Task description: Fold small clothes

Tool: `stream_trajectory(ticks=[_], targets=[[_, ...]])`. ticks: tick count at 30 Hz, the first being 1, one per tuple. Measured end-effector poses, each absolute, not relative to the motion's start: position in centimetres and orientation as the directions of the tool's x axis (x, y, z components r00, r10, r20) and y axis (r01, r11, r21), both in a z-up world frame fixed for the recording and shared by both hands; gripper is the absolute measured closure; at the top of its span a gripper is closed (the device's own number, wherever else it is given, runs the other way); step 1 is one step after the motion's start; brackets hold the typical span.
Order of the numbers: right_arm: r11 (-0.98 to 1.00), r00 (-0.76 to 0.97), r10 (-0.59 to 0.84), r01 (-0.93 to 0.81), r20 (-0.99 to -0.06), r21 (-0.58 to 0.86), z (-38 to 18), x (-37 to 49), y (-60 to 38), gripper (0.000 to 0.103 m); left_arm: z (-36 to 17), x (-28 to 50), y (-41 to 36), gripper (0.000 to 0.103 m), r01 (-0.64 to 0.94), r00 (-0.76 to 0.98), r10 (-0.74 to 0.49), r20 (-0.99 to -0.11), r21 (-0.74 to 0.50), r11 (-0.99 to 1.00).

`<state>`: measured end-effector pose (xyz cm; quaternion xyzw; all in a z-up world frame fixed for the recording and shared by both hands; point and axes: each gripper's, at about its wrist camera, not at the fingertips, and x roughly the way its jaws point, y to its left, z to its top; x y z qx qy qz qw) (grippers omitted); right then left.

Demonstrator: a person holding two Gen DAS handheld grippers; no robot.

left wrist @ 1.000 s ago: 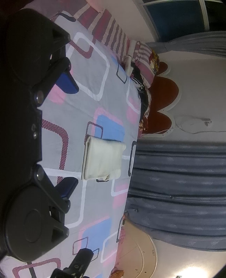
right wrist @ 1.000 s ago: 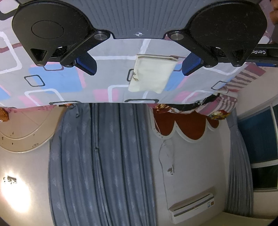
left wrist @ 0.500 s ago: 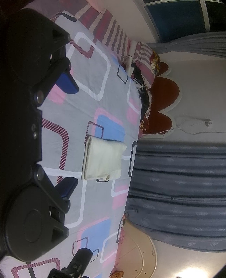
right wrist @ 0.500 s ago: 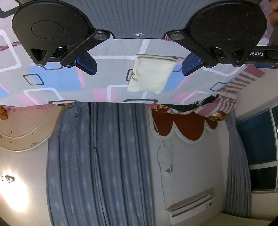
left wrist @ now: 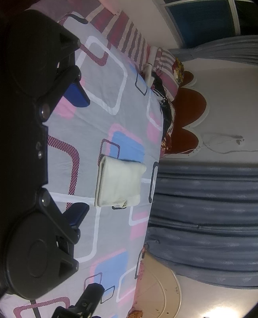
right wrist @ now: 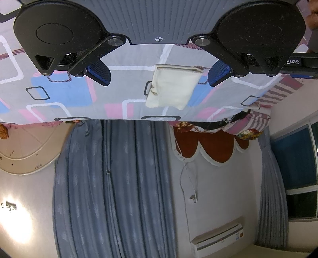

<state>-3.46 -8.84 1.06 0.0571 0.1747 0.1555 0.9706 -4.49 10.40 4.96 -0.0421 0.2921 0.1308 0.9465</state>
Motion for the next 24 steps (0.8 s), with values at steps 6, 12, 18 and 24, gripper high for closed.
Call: stream_trajectory(ticks=[6, 12, 18, 24], targets=[[0.945, 0.889, 0.321, -0.281, -0.326, 0.166, 0.9, -3.3, -8.8, 0.000, 4.7, -4.1, 10.7, 0.001, -0.272, 0.788, 0.223, -0.574, 0.001, 0.962], [0.945, 0.884, 0.322, -0.281, -0.338, 0.164, 0.6, -2.9, -8.7, 0.000, 4.4, -3.4, 10.8, 0.001, -0.267, 0.782, 0.219, -0.583, 0.004, 0.964], [0.946, 0.882, 0.320, -0.275, -0.347, 0.172, 0.3, -2.1, -8.6, 0.000, 3.7, -2.5, 10.7, 0.001, -0.233, 0.782, 0.191, -0.593, 0.006, 0.973], [0.949, 0.874, 0.311, -0.262, -0.374, 0.177, -0.5, -0.7, -8.5, 0.000, 2.4, -0.1, 11.4, 0.001, -0.246, 0.760, 0.188, -0.622, -0.007, 0.969]])
